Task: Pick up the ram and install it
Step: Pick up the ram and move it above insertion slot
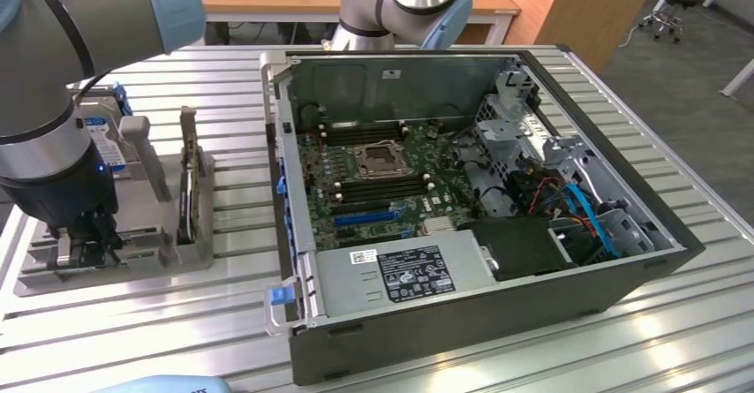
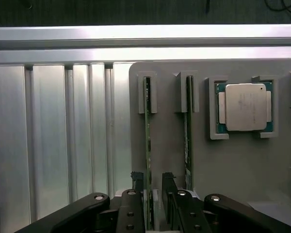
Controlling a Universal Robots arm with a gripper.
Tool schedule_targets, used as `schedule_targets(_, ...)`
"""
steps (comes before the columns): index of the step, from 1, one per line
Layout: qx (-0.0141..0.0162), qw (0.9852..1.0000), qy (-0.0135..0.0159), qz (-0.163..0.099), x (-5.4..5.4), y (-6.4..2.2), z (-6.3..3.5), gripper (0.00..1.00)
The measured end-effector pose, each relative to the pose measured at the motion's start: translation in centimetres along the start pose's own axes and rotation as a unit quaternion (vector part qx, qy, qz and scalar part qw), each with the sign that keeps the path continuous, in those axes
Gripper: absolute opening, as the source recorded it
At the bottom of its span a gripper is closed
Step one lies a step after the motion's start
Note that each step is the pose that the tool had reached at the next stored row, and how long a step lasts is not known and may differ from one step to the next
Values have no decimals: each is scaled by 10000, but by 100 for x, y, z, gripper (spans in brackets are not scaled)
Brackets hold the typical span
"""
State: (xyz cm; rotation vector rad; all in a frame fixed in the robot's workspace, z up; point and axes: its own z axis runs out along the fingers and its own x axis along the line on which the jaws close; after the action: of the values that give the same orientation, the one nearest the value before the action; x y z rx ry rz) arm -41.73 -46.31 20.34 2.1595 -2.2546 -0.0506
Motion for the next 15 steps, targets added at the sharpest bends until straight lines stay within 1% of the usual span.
schedule_targets(3,0,10000,1,0,0,0,18,29)
schedule_targets(11,1,10000,0,1,16,-1,20,29)
schedule_targets(15,1,10000,0,0,17,-2,49,29)
